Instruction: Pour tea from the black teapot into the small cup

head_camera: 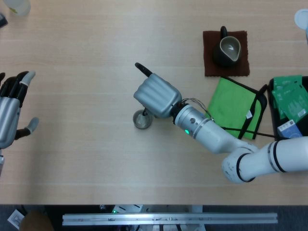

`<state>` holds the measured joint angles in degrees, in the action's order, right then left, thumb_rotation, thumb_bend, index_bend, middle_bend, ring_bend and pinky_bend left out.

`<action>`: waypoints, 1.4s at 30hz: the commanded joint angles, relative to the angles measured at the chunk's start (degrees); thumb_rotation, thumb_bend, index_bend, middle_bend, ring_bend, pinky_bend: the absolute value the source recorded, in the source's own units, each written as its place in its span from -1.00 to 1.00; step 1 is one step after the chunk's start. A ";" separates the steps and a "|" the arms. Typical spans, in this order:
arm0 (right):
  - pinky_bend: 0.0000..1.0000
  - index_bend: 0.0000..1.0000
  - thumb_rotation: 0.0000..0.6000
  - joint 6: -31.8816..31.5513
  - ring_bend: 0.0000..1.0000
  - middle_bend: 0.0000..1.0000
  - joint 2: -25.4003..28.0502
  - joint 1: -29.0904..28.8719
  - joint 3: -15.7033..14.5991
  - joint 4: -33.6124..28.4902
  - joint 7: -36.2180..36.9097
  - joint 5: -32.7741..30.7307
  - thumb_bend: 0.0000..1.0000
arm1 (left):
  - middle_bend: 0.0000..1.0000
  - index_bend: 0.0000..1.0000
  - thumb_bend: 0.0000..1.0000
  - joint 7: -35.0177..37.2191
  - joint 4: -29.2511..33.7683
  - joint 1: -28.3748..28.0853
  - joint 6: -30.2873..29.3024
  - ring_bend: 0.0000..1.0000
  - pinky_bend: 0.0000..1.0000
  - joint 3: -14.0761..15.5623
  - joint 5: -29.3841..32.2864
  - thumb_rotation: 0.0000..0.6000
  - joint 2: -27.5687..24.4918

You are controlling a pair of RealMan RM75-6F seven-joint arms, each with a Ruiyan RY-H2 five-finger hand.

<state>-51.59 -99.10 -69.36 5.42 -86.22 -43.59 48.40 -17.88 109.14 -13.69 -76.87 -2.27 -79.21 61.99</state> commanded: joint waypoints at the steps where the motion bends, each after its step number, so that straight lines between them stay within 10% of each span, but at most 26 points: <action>1: -0.99 1.00 0.89 -0.42 0.74 0.82 -0.17 1.13 0.21 0.30 1.75 1.15 -0.44 | -0.79 -0.96 -0.49 -0.09 0.02 -0.04 0.07 -0.72 -0.85 -0.02 -0.02 1.00 0.06; 24: -0.98 1.00 0.90 -3.46 0.74 0.82 8.51 12.00 2.68 -7.34 18.80 7.47 -0.44 | -0.79 -0.96 -0.49 0.52 -0.24 -0.39 1.13 -0.72 -0.85 0.29 -0.72 1.00 0.02; 42: -0.99 1.00 0.89 -6.06 0.74 0.82 22.23 23.37 -3.82 -13.81 28.51 17.29 -0.44 | -0.79 -0.96 -0.49 1.12 -0.85 -0.98 2.13 -0.72 -0.85 0.55 -1.54 1.00 1.71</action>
<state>-57.21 -77.55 -46.90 2.38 -99.76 -15.95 64.82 -16.78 108.31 -14.65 -74.76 -1.73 -80.73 63.69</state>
